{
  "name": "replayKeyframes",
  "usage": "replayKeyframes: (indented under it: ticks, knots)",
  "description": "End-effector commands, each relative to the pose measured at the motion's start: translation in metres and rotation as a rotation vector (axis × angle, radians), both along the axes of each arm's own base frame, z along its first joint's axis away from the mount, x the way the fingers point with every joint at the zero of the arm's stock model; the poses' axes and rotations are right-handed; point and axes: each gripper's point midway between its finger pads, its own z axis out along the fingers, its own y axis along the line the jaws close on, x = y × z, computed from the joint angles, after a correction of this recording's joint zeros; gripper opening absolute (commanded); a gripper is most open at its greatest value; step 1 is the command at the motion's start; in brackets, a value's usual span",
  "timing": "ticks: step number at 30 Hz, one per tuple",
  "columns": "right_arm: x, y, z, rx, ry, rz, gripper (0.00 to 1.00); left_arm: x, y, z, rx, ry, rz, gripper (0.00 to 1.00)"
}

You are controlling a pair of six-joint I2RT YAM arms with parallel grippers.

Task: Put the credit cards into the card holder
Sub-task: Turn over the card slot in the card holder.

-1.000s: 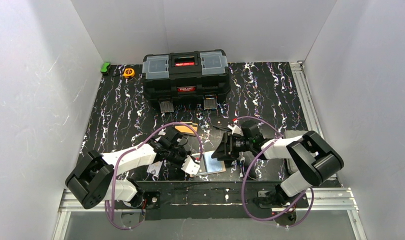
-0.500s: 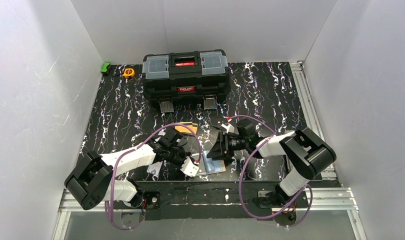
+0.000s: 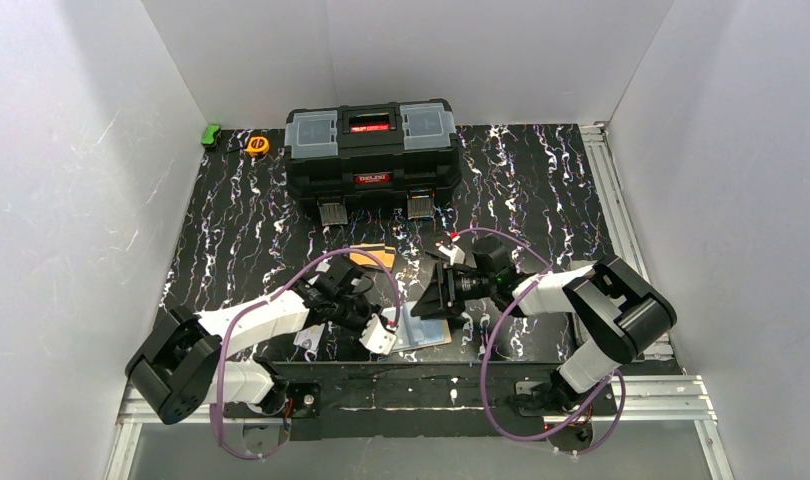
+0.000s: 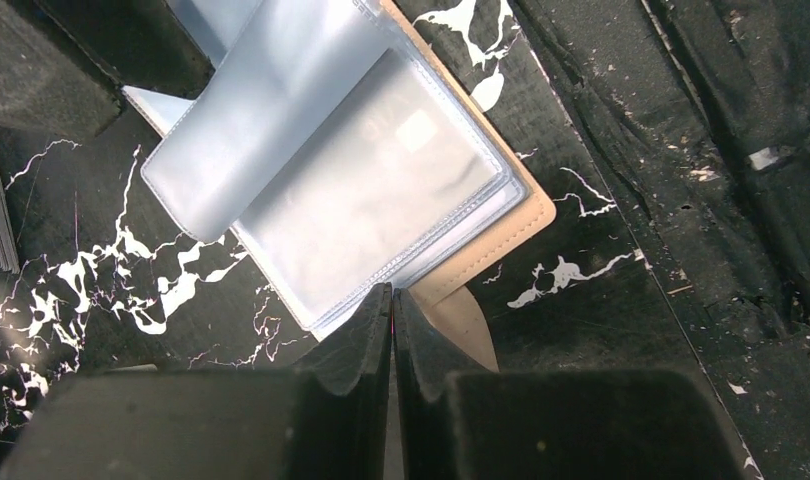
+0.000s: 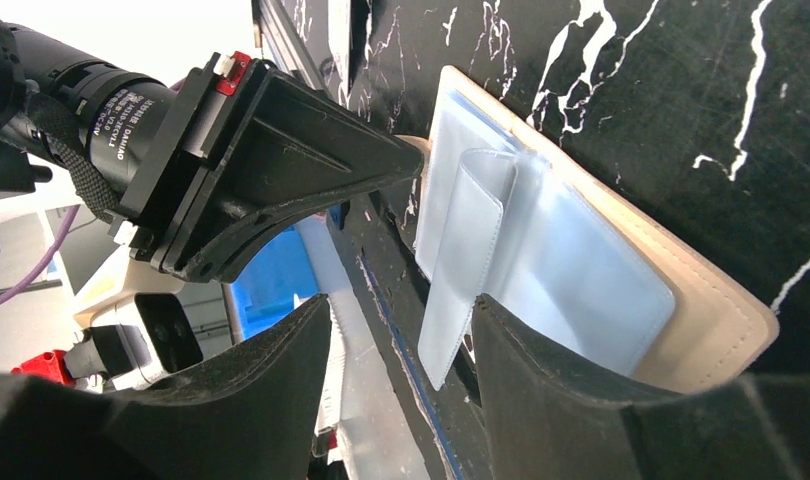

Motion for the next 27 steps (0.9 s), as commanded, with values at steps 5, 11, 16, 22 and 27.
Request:
replayKeyframes:
  ticks: [5, 11, 16, 22, 27]
  knots:
    - [0.007, 0.011, 0.015, 0.046, -0.049, 0.025, 0.6, -0.006, 0.005, 0.01, -0.03, 0.003, 0.002, 0.04]
    - [0.006, -0.004, 0.004, -0.08, -0.098, 0.011, 0.6, -0.006, 0.01, 0.021, -0.039, -0.018, 0.003, 0.04]
    - [0.021, -0.036, 0.003, -0.32, -0.254, -0.035, 0.58, 0.0, 0.008, 0.036, -0.071, -0.033, 0.038, 0.04]
    - [0.104, -0.023, 0.082, -0.252, -0.461, -0.128, 0.73, 0.119, 0.026, 0.082, -0.19, 0.099, 0.628, 0.15]
    - [0.153, 0.016, 0.083, -0.172, -0.423, -0.143, 0.75, 0.171, 0.041, 0.101, -0.202, 0.115, 0.795, 0.44]
